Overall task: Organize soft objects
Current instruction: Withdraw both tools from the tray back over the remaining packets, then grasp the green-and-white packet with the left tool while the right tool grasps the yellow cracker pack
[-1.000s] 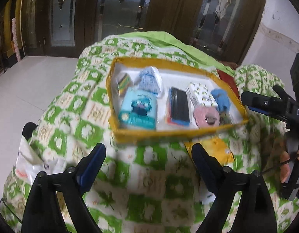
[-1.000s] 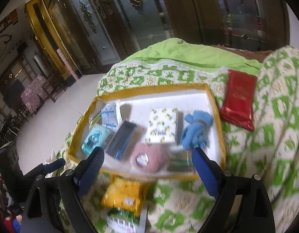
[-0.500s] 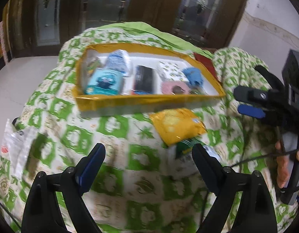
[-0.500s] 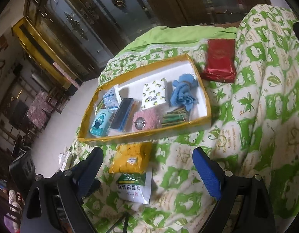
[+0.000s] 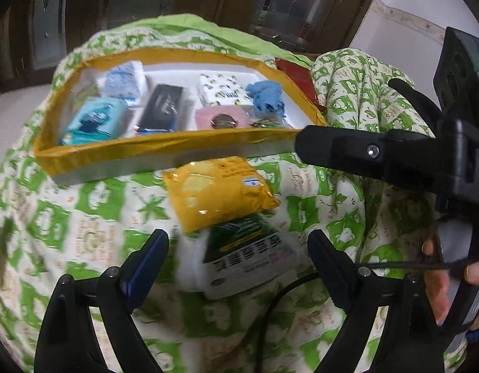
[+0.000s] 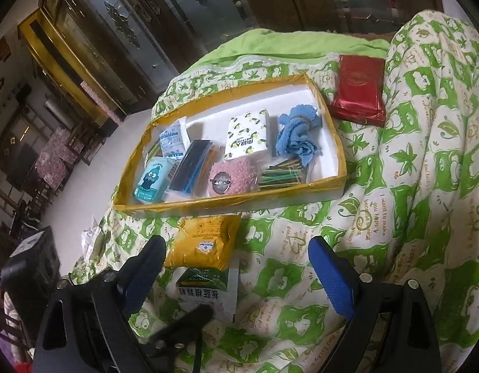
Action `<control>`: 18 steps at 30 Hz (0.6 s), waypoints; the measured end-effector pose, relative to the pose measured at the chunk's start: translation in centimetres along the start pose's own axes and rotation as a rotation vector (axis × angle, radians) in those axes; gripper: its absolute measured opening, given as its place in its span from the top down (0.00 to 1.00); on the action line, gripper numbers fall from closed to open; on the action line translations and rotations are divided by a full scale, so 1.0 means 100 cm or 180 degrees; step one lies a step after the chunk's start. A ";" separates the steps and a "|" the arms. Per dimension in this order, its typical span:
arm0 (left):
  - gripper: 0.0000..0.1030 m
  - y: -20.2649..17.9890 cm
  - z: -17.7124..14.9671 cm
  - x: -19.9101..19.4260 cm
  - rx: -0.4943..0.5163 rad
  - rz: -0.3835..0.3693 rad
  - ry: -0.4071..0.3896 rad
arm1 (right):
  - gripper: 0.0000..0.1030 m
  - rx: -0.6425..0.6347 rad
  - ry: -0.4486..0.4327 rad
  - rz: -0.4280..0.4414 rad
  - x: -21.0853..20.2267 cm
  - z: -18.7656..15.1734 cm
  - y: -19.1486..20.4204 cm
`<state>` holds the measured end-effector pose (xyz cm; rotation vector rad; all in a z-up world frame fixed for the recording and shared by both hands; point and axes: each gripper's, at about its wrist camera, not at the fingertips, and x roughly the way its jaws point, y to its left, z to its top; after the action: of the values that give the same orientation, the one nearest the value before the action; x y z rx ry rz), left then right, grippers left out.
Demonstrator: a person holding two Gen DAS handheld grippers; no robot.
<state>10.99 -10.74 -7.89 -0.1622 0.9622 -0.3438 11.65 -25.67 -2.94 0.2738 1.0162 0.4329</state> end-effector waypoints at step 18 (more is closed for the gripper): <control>0.56 0.014 -0.010 0.011 -0.0214 -0.0097 0.0114 | 0.23 -0.0143 0.0746 0.0159 0.082 0.015 0.030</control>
<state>11.07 -9.80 -9.71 -0.2328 1.0080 -0.3435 15.98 -19.22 -7.17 0.2116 1.2290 0.5413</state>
